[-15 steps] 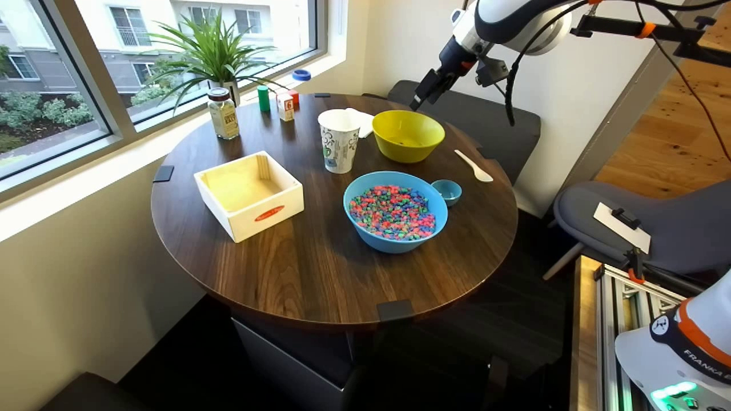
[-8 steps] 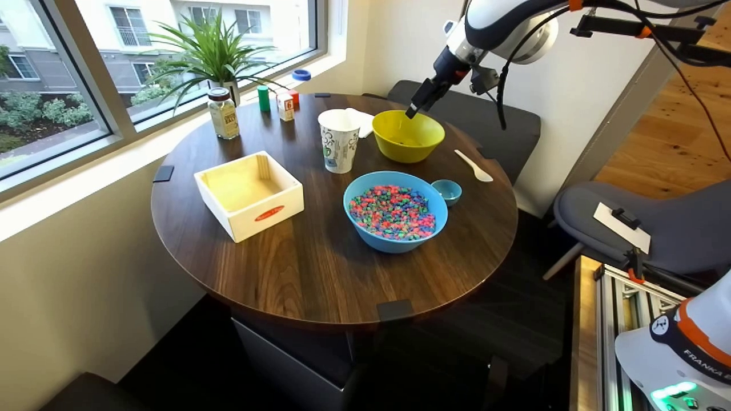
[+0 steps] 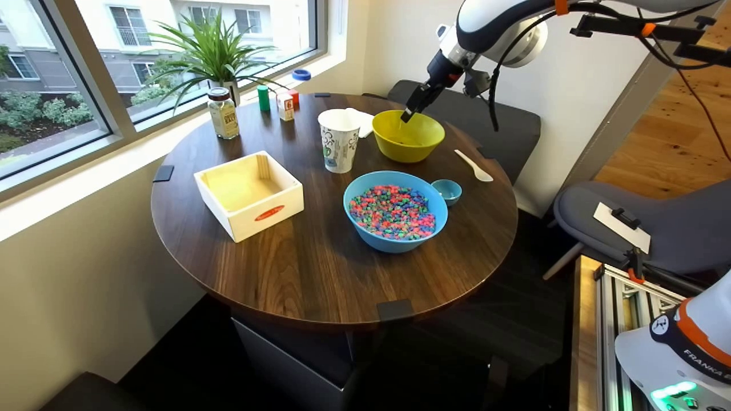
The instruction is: Pour the contents in the bowl into the other bowl
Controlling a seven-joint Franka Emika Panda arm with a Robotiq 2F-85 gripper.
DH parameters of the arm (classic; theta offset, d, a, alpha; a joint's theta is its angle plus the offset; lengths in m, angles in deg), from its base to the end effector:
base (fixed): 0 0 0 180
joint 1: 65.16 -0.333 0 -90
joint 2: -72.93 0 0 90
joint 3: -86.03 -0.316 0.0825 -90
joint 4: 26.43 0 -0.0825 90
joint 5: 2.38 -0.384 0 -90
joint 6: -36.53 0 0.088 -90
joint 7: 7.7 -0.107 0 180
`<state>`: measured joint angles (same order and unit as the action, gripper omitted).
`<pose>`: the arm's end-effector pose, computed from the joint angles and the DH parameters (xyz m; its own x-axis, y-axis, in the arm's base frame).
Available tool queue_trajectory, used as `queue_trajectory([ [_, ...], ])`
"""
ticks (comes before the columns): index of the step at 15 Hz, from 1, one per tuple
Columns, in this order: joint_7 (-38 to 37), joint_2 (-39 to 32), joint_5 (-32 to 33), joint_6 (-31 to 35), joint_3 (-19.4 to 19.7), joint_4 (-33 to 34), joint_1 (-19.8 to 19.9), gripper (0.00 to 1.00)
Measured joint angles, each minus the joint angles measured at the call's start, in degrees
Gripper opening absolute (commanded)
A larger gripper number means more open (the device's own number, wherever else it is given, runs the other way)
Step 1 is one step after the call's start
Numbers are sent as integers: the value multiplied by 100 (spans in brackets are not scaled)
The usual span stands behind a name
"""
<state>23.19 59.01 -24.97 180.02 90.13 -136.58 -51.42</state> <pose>0.6079 -0.1958 0.4014 0.9134 -0.0651 0.4017 -0.0215 -0.9935 -0.1120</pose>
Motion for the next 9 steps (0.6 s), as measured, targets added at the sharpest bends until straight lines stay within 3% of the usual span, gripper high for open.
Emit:
queue_trajectory([
  [4,24,-98,0,0,-61,88,50,3],
  [6,59,-115,0,0,-78,107,77,0],
  [9,68,-121,-9,0,-104,187,101,4],
])
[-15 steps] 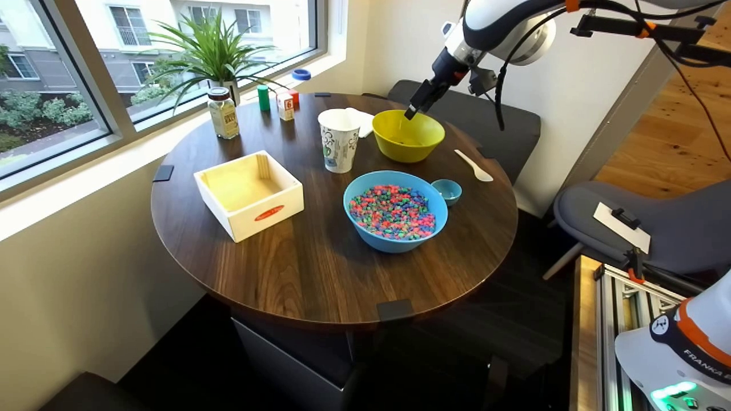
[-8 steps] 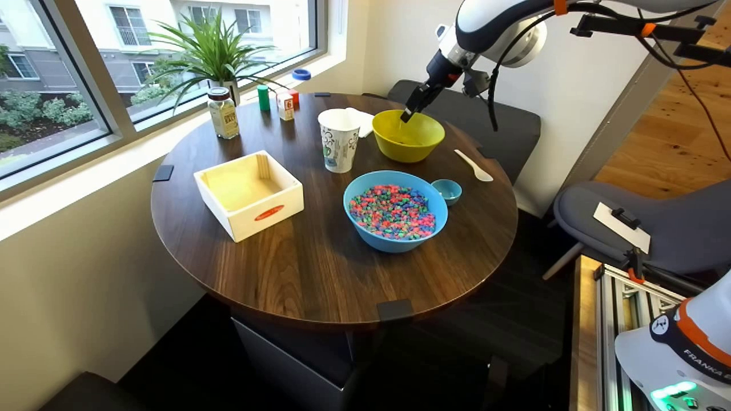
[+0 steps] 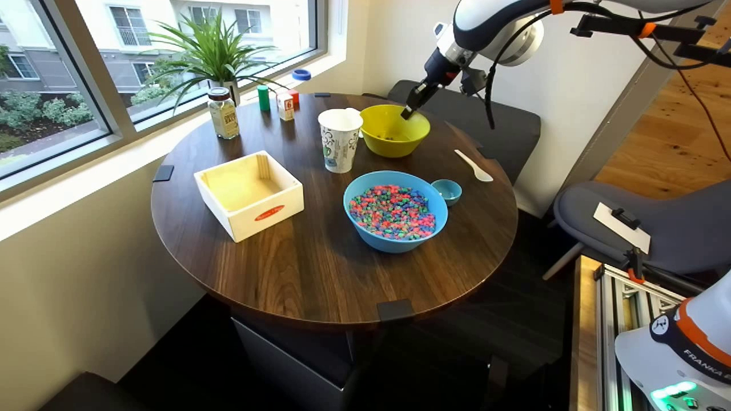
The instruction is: Pour the contents in the bowl into the other bowl
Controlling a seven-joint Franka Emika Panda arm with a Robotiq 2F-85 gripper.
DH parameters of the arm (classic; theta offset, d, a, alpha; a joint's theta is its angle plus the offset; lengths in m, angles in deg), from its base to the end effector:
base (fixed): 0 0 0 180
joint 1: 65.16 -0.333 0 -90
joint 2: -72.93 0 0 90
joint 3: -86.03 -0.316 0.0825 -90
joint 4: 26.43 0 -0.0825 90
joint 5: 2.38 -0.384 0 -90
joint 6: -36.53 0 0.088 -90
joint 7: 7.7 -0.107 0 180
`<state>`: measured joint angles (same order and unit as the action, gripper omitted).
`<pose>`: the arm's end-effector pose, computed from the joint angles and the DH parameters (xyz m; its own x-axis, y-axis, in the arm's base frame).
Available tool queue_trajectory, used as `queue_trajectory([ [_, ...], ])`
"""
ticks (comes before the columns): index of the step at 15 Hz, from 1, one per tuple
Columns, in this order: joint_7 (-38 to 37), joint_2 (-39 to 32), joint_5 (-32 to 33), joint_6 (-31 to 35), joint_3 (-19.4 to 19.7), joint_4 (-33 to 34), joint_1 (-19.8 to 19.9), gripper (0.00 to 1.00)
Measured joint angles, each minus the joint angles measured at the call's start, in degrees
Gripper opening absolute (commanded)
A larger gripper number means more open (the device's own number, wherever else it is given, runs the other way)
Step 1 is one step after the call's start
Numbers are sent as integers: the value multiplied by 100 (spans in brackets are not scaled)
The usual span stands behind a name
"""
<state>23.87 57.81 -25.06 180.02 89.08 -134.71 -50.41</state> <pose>0.6160 -0.1984 0.4036 0.9086 -0.0539 0.4142 -0.0096 -0.9941 -0.1083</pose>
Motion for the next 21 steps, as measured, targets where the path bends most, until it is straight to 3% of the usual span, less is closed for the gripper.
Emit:
queue_trajectory([
  [11,189,188,-47,0,-81,39,5,3],
  [21,1124,561,-826,0,-80,-235,117,2],
])
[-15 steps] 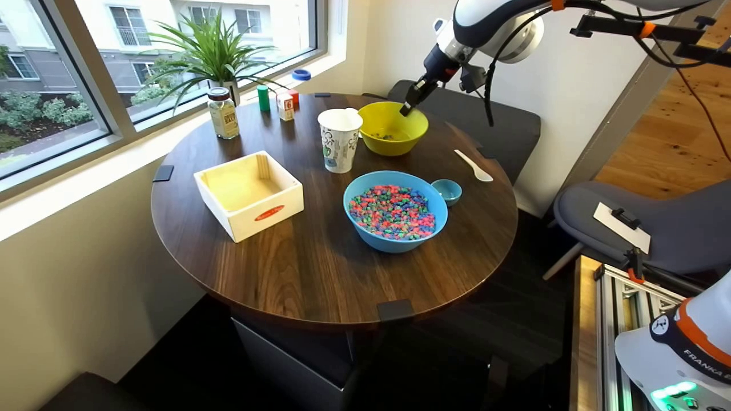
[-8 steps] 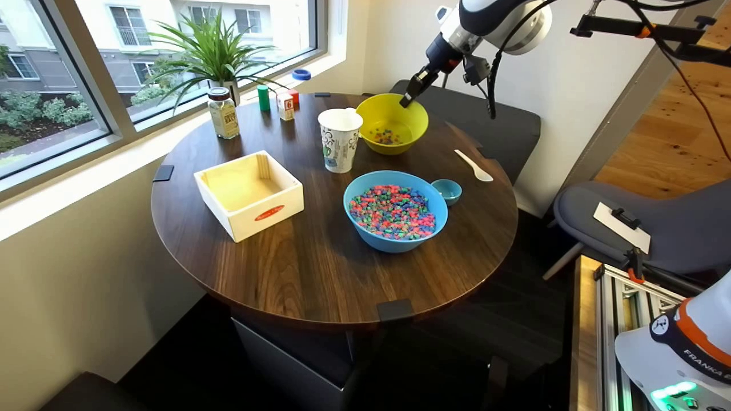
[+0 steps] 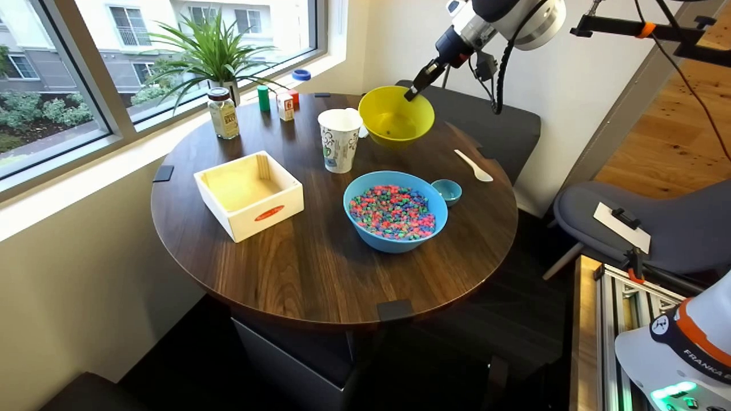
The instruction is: Pour the contents in the bowl into the other bowl
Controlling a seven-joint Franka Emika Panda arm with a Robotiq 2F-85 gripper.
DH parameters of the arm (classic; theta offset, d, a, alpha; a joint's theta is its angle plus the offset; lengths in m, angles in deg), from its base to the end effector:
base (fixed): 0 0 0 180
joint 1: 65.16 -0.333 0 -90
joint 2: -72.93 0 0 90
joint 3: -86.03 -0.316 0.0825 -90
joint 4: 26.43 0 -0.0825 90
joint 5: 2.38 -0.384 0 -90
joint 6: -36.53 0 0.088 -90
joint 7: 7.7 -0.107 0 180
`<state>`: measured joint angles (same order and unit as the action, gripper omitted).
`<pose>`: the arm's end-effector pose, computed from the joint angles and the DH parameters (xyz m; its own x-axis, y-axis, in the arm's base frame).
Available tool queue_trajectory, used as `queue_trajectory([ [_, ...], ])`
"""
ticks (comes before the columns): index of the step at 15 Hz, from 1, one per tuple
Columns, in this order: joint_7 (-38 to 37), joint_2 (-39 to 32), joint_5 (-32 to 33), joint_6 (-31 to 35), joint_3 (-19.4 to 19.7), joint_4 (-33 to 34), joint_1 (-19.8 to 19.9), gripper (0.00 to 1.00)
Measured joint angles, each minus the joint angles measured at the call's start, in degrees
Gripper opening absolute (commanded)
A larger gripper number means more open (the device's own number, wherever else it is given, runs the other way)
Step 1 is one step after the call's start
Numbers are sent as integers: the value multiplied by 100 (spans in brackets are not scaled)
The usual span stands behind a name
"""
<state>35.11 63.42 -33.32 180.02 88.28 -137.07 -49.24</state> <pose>0.5975 -0.1988 0.4453 0.8549 0.0178 0.5185 0.0923 -0.9887 -0.1182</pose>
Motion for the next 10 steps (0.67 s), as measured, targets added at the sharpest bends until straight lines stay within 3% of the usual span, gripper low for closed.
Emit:
queue_trajectory([
  [10,134,877,10,-196,15,-509,-370,2],
])
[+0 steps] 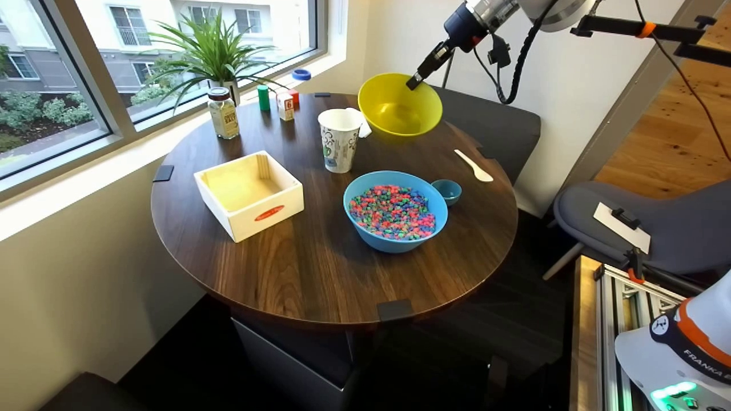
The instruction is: Pour the contents in the bowl into the other bowl
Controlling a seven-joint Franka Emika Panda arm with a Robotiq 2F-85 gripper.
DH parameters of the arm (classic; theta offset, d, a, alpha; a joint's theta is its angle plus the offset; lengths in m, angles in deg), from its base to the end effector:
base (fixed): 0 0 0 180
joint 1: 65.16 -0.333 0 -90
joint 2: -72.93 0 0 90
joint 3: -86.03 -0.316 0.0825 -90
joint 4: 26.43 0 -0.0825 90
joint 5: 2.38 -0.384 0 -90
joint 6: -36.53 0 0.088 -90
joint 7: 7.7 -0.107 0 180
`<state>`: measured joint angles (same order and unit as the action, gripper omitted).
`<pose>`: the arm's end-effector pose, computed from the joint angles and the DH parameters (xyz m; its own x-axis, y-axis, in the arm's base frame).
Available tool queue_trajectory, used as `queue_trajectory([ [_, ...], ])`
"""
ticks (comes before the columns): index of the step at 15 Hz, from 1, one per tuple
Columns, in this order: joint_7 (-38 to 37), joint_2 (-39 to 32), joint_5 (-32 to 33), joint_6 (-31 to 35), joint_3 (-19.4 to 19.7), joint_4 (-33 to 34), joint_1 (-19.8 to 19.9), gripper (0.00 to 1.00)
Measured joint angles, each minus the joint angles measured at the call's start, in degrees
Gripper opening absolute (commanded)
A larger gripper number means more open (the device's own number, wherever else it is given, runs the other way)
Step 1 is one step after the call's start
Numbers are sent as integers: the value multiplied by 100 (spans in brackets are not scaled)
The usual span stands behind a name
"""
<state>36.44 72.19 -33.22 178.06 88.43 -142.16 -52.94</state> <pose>0.5725 -0.1505 0.4907 0.8270 0.1049 0.5523 0.1924 -0.9759 -0.1029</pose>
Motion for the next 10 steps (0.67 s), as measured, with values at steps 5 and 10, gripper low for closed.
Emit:
queue_trajectory([
  [5,-76,543,536,-412,60,-290,-283,2],
  [10,-474,980,1271,-603,66,-564,-594,2],
])
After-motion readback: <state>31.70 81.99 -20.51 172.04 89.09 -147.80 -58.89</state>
